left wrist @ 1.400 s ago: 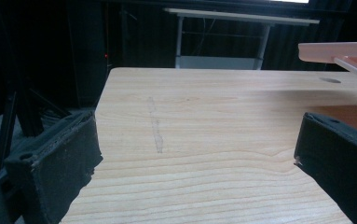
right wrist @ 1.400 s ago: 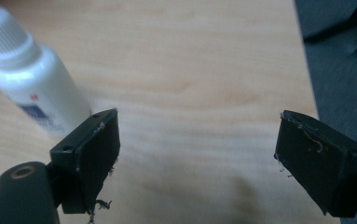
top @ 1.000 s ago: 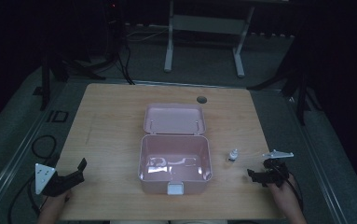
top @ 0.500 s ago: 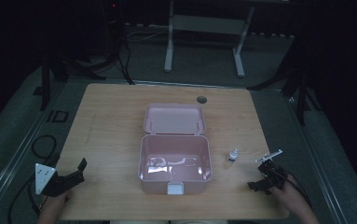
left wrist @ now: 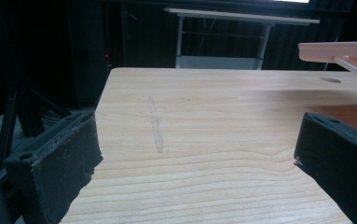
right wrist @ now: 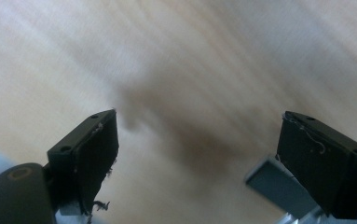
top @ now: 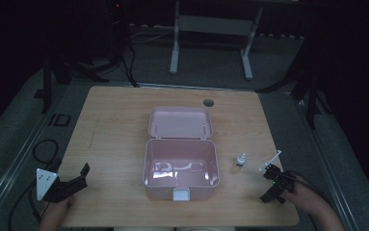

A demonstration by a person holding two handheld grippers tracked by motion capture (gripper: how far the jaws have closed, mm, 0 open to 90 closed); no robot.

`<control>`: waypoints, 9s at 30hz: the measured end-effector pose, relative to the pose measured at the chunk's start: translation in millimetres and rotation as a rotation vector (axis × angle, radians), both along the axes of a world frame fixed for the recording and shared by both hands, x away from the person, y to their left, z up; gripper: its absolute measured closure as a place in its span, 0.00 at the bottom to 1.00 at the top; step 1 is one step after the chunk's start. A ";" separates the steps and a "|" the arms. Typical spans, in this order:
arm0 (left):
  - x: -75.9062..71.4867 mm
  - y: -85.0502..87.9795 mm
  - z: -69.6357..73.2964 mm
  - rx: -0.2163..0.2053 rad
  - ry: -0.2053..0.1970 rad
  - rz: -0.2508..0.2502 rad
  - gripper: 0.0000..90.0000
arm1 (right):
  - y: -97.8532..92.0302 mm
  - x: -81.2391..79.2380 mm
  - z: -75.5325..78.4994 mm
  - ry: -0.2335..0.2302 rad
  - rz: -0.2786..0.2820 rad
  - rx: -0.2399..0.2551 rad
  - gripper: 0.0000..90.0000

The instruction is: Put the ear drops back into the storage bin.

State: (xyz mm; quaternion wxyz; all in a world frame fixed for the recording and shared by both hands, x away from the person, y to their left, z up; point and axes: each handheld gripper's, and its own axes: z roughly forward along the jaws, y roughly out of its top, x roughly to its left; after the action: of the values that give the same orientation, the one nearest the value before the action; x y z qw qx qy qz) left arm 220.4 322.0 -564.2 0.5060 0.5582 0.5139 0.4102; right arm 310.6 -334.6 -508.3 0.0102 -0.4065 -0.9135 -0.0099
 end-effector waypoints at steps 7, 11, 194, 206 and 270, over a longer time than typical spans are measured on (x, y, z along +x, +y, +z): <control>0.0 0.1 0.0 0.001 0.002 -0.001 0.00 | 9.1 3.7 8.2 0.153 0.072 -0.085 0.15; 0.1 0.3 0.1 0.000 0.003 -0.001 0.00 | 11.2 8.7 9.6 0.142 0.067 -0.082 0.15; 0.5 0.5 0.2 -0.004 0.007 0.000 0.00 | 168.8 15.8 151.9 -0.059 0.787 -0.116 0.66; 0.5 0.6 0.2 -0.005 0.007 -0.001 0.00 | 193.8 11.8 157.7 -0.075 0.833 -0.107 0.66; 0.7 1.0 0.3 -0.006 0.010 -0.003 0.00 | 258.7 27.9 56.7 0.035 0.874 -0.120 0.66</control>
State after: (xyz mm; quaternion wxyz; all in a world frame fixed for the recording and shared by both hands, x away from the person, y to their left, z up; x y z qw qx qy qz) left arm 221.1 323.0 -563.9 0.5058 0.5595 0.5167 0.4052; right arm 338.5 -75.9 -451.7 0.0053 0.0183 -0.9983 0.0553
